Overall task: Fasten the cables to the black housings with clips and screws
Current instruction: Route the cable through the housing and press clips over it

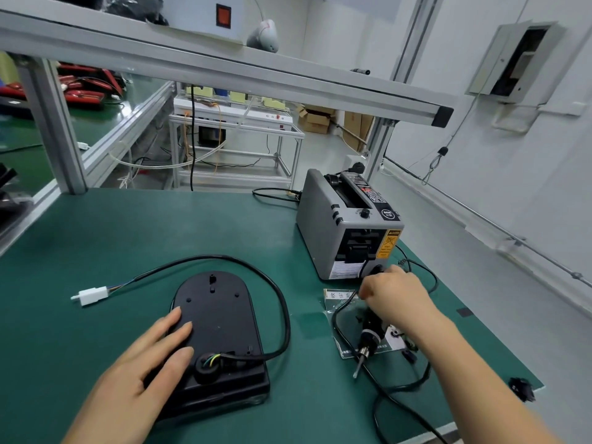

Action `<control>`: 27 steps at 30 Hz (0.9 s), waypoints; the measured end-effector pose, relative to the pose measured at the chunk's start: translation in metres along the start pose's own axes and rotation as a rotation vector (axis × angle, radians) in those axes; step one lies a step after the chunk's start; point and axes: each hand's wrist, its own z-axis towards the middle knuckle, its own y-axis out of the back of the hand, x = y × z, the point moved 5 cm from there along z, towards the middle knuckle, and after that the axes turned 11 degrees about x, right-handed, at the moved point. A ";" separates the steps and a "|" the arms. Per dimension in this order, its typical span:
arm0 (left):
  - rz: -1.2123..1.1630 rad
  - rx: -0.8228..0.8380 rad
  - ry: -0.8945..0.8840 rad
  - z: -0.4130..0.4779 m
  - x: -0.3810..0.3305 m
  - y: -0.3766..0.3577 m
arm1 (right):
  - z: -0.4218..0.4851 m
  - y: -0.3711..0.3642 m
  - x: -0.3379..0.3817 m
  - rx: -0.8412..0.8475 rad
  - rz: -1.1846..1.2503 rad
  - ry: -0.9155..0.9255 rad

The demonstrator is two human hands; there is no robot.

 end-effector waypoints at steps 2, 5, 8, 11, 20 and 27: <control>0.000 0.004 0.003 0.000 -0.002 0.000 | 0.005 0.000 -0.010 0.037 -0.014 -0.004; -0.002 0.013 0.002 0.000 -0.003 0.000 | 0.011 0.000 -0.016 0.032 -0.051 -0.015; -0.008 0.015 0.001 -0.001 -0.004 0.000 | 0.018 -0.001 -0.021 0.028 -0.034 -0.045; -0.005 0.017 0.002 -0.001 -0.005 0.000 | 0.024 -0.003 -0.020 0.023 -0.008 -0.065; 0.004 0.022 -0.005 0.000 -0.003 0.001 | 0.023 -0.007 0.000 0.100 -0.312 -0.114; -0.004 0.021 -0.018 0.000 -0.003 0.001 | 0.025 -0.012 0.025 0.118 -0.582 -0.128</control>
